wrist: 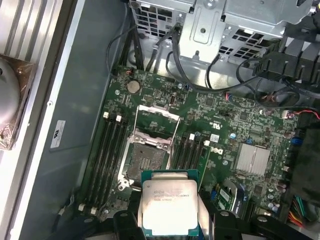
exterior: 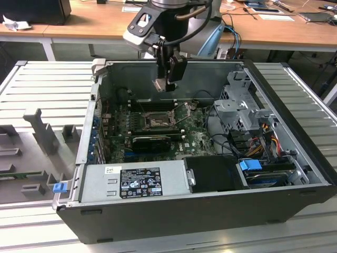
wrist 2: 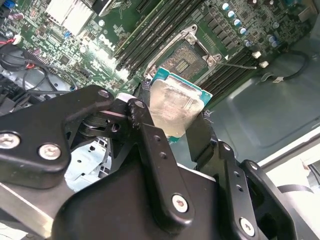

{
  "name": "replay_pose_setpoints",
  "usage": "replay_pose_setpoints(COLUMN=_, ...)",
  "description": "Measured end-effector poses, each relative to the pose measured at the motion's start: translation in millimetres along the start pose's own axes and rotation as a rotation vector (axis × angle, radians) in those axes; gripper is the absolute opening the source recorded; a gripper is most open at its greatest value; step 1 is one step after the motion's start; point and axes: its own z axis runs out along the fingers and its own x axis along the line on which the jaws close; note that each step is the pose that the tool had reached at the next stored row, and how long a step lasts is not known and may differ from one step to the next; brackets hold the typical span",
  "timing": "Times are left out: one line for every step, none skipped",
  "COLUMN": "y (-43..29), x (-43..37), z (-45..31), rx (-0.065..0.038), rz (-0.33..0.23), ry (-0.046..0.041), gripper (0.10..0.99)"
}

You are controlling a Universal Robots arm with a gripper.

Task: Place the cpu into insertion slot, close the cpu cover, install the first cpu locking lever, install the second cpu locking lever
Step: 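Place the cpu into insertion slot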

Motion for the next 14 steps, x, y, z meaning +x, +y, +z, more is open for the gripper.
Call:
replay_pose_setpoints(y=0.0, x=0.0, z=0.4, rx=0.0, rz=0.009, ry=-0.0002, gripper=0.529)
replay_pose_setpoints(y=0.0, x=0.0, z=0.6, rx=0.0, rz=0.014, ry=-0.0004, gripper=0.529)
replay_pose_setpoints(y=0.0, x=0.0, z=0.9, rx=0.0, rz=0.021, ry=-0.0005, gripper=0.529)
replay_pose_setpoints(y=-0.1, x=0.0, z=1.2, rx=0.0, rz=0.028, ry=-0.0008, gripper=0.529)
replay_pose_setpoints(y=-0.1, x=0.0, z=1.6, rx=0.0, rz=0.038, ry=-0.0011, gripper=0.529)
replay_pose_setpoints(y=-0.1, x=0.0, z=1.8, rx=0.0, rz=0.042, ry=-0.0012, gripper=0.529)
replay_pose_setpoints(y=-0.1, x=0.0, z=2.1, rx=0.0, rz=0.047, ry=-0.0013, gripper=0.529)
replay_pose_setpoints(y=-0.1, x=-0.1, z=2.4, rx=0.0, rz=0.054, ry=-0.0016, gripper=0.529)
replay_pose_setpoints(y=-0.1, x=-0.1, z=2.9, rx=0.0, rz=0.065, ry=-0.0019, gripper=0.529)
replay_pose_setpoints(y=-0.1, x=-0.1, z=3.3, rx=0.0, rz=0.074, ry=-0.0022, gripper=0.529)
replay_pose_setpoints(y=-0.1, x=-0.1, z=3.6, rx=0.0, rz=0.08, ry=-0.0024, gripper=0.529)
replay_pose_setpoints(y=-0.2, x=-0.1, z=3.8, rx=0.0, rz=0.085, ry=-0.0026, gripper=0.529)
replay_pose_setpoints(y=-0.2, x=-0.1, z=4.2, rx=0.0, rz=0.092, ry=-0.0028, gripper=0.529)
replay_pose_setpoints(y=-0.2, x=-0.1, z=4.4, rx=0.0, rz=0.097, ry=-0.003, gripper=0.529)
